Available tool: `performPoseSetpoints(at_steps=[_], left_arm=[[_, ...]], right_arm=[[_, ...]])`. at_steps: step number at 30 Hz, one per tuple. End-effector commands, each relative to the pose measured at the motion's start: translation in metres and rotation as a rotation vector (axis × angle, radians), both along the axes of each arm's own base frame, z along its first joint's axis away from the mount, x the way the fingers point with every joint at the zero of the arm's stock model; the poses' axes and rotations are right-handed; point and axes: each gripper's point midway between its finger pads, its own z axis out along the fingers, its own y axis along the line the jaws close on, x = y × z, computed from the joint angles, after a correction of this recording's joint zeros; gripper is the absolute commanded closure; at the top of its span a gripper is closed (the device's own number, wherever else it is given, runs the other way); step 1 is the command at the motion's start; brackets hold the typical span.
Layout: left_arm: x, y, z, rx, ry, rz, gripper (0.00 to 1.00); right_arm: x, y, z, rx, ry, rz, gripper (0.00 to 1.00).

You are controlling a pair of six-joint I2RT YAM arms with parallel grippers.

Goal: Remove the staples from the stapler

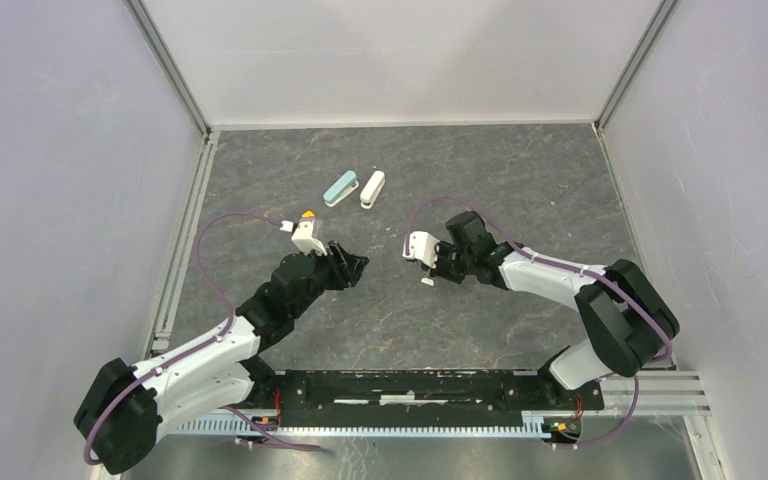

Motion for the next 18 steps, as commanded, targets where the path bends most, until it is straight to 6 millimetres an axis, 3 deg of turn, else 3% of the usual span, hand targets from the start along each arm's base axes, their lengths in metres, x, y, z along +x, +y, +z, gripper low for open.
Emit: performPoseSetpoints(at_steps=[1, 18], left_arm=[[0.0044, -0.0007, 0.0093, -0.036, -0.036, 0.013, 0.43], [0.0045, 0.0006, 0.0102, -0.039, -0.04, 0.019, 0.42]], right_arm=[[0.0147, 0.0109, 0.015, 0.033, -0.055, -0.004, 0.85], [0.0134, 0.0106, 0.0114, 0.022, -0.048, 0.003, 0.85]])
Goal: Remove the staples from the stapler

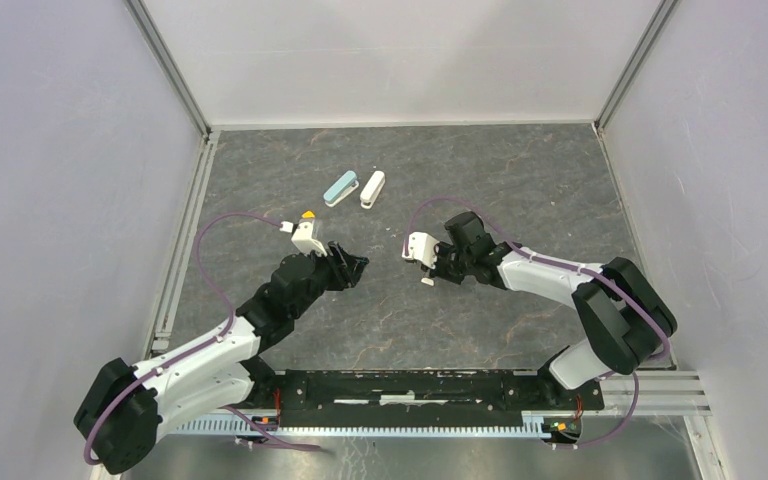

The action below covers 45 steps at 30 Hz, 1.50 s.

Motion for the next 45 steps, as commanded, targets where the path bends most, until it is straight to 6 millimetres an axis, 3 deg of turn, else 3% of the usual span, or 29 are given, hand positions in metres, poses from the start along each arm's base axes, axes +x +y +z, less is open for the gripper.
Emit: performPoseSetpoints(at_steps=[1, 25, 32, 45], left_arm=[[0.005, 0.0, 0.012, -0.039, -0.04, 0.021, 0.42], [0.006, -0.001, 0.011, -0.041, -0.037, 0.016, 0.42], [0.006, -0.002, 0.011, -0.042, -0.035, 0.015, 0.42], [0.005, -0.001, 0.008, -0.043, -0.032, 0.02, 0.42]], right_arm=[[0.012, 0.011, 0.015, 0.031, -0.052, 0.008, 0.85], [-0.002, 0.01, 0.019, 0.033, -0.031, 0.072, 0.85], [0.011, 0.005, 0.021, 0.016, -0.069, 0.001, 0.85], [0.008, 0.017, 0.021, 0.077, -0.034, 0.013, 0.85]])
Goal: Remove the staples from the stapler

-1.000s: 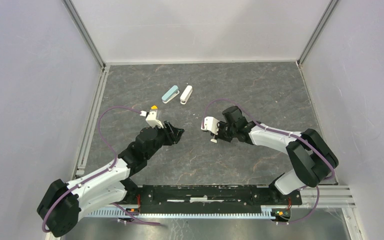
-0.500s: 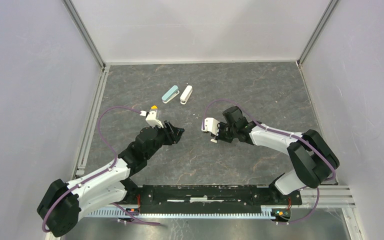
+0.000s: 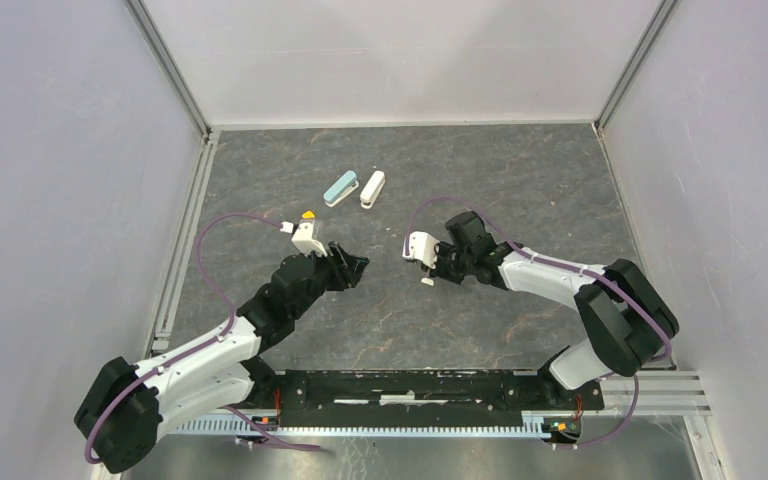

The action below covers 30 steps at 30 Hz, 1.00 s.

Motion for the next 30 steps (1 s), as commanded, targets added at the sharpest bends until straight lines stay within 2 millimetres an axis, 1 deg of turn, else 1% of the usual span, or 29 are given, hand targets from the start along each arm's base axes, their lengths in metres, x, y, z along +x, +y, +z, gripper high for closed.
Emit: performPoseSetpoints(at_steps=[1, 20, 30], left_arm=[[0.0047, -0.0006, 0.0098, -0.041, -0.03, 0.018, 0.42], [0.0032, 0.0017, 0.0105, -0.05, -0.034, 0.025, 0.42], [0.0032, 0.0021, 0.0106, -0.05, -0.035, 0.027, 0.42]], right_arm=[[0.0095, 0.0167, 0.0166, 0.066, -0.034, 0.009, 0.85], [0.0104, 0.0172, 0.009, 0.045, -0.026, -0.003, 0.84], [0.0131, 0.0158, 0.0131, 0.049, -0.049, -0.014, 0.83]])
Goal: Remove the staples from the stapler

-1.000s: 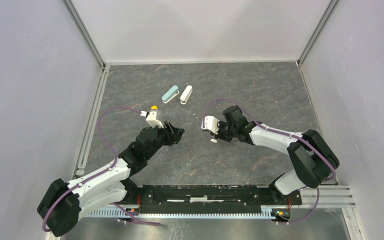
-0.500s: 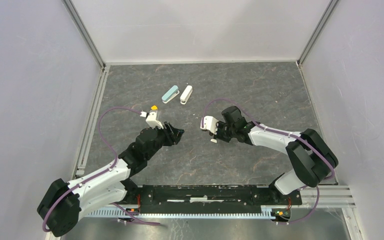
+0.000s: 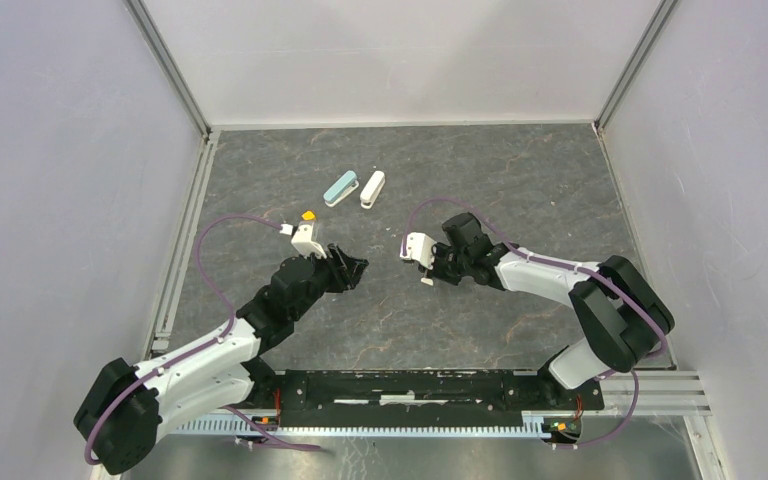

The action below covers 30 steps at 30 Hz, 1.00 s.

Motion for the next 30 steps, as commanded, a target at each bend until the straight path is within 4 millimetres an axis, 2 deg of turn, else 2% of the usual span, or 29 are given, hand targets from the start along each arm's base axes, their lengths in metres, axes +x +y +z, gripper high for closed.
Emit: performPoseSetpoints(at_steps=[1, 9, 23, 30], left_arm=[[0.0054, 0.0, 0.0155, -0.052, -0.038, 0.025, 0.42], [0.0054, 0.0, 0.0154, -0.053, -0.037, 0.026, 0.42], [0.0051, -0.0002, 0.0164, -0.056, -0.038, 0.025, 0.42], [0.005, 0.0001, 0.0187, -0.061, -0.042, 0.026, 0.42]], right_arm=[[0.0134, 0.0092, 0.0175, 0.035, -0.06, -0.01, 0.83], [0.0139, 0.0085, 0.017, 0.03, -0.06, -0.013, 0.81], [0.0103, 0.011, 0.0201, 0.045, -0.049, 0.001, 0.7], [0.0083, 0.0142, 0.0252, 0.064, -0.041, 0.009, 0.69]])
